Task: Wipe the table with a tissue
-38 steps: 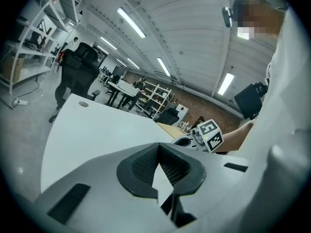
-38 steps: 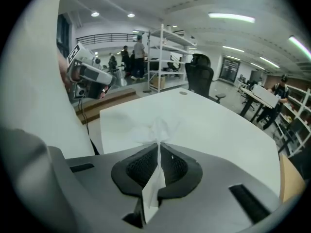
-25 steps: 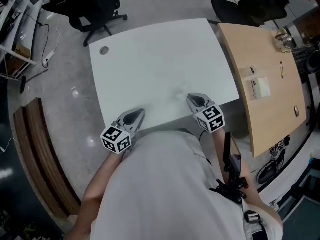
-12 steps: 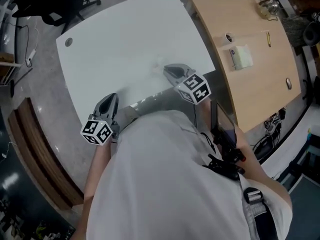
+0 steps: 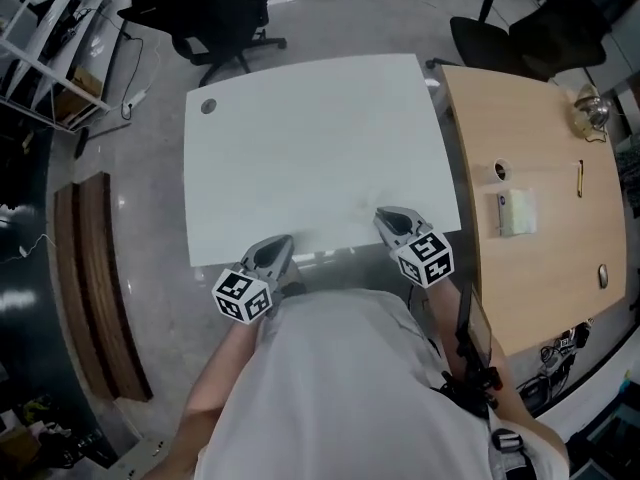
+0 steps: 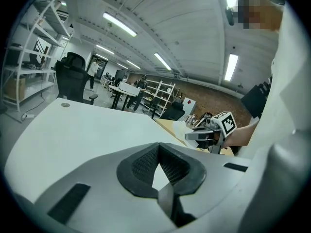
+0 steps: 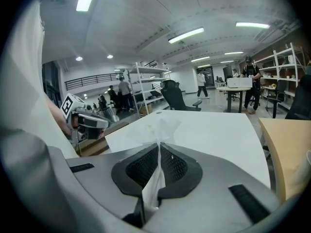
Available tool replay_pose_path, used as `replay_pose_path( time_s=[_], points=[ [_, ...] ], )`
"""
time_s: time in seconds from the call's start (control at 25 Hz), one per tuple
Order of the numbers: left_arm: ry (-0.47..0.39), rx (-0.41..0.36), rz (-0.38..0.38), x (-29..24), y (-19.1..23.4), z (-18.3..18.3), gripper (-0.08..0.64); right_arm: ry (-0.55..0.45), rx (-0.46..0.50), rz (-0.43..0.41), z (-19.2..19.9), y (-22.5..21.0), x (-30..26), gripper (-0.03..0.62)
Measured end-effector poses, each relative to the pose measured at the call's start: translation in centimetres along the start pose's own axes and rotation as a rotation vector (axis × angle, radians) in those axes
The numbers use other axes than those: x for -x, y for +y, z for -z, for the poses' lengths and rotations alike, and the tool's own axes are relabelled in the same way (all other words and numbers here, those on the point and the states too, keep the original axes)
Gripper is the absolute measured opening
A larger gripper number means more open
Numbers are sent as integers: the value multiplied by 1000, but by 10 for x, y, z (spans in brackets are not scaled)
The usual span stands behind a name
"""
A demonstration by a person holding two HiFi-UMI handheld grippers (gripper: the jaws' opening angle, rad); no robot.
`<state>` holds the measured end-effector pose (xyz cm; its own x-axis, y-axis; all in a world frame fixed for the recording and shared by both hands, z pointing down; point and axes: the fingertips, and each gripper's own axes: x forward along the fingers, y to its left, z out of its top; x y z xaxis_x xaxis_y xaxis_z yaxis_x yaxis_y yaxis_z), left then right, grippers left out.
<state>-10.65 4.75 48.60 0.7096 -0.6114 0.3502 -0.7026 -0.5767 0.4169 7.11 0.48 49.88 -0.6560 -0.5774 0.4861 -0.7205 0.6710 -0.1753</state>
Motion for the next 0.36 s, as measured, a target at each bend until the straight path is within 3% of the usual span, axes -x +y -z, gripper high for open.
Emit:
replay_pose_path(
  time_s=[0.36],
  points=[
    [-7, 14, -34, -2, -22, 8, 6, 1, 11, -29, 11, 0, 18, 23]
  ],
)
